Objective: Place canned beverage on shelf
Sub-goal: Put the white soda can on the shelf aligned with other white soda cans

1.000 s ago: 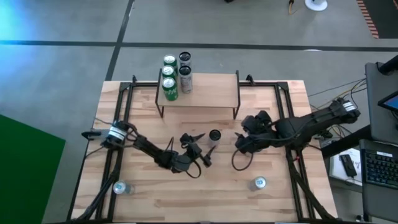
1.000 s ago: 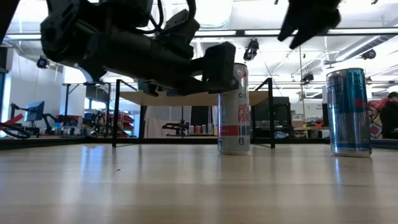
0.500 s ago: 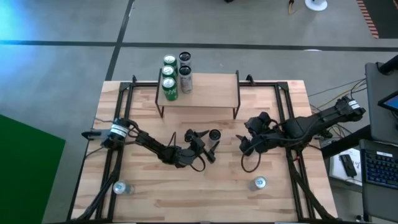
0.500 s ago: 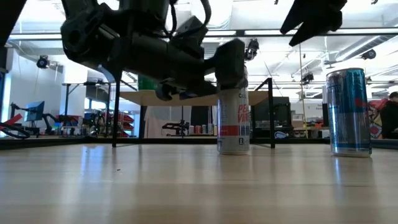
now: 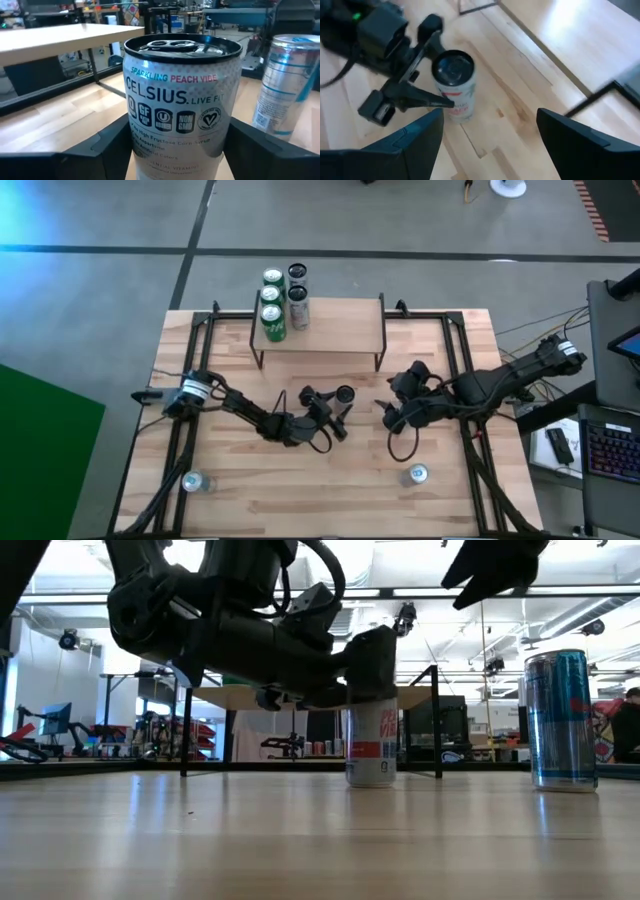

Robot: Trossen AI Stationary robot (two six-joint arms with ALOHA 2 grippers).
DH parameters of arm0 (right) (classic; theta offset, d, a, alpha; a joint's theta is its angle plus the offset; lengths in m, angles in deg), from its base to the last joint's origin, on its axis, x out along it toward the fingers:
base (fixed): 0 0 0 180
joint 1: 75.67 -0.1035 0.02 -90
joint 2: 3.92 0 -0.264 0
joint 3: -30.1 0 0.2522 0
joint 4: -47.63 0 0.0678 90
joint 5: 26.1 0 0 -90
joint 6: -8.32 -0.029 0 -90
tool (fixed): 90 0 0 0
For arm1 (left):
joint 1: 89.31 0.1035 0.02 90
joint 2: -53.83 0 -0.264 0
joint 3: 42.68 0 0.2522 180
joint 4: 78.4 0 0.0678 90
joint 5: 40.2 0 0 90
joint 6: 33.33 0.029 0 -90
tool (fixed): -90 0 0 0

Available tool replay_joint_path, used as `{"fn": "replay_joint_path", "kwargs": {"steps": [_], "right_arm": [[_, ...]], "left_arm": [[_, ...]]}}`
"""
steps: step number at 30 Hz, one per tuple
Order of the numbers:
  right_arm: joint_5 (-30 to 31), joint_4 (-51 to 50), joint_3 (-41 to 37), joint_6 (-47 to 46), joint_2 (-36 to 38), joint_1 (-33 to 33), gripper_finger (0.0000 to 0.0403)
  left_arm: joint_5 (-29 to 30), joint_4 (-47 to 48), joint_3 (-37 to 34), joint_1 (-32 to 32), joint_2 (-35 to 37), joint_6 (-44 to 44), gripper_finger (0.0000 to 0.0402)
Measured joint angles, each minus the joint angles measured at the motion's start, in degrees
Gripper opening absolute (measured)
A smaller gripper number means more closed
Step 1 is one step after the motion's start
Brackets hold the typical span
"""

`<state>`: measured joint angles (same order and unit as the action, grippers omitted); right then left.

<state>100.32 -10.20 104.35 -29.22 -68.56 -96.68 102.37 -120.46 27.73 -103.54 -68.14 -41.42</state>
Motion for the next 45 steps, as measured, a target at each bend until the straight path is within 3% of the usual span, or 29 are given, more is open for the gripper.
{"fn": "replay_joint_path", "kwargs": {"steps": [9, 17, 22, 37, 45], "right_arm": [[-10.6, 23.1, -12.8, 21.6, 0.1, -3.4, 0.0309], [-15.0, 34.6, -18.2, 26.6, 0.1, -3.6, 0.0309], [-15.9, 42.9, -20.4, 27.2, -0.5, -3.6, 0.0309], [-19.3, 49.0, -20.9, 28.4, -8.6, -3.3, 0.0307], [-20.4, 49.2, -20.9, 27.5, -8.1, -2.8, 0.024]], "left_arm": [[-17.1, -0.1, 0.0, 0.0, 0.8, 8.7, 0.0247], [-39.5, -2.0, -0.1, 0.7, 0.9, 9.0, 0.0247], [-40.3, -2.4, -0.2, 0.8, 0.9, 8.9, 0.0247], [-43.3, -3.4, -0.2, 0.9, 0.9, 9.1, 0.0247], [-43.3, -3.5, -0.2, 0.9, 0.9, 8.1, 0.025]]}}
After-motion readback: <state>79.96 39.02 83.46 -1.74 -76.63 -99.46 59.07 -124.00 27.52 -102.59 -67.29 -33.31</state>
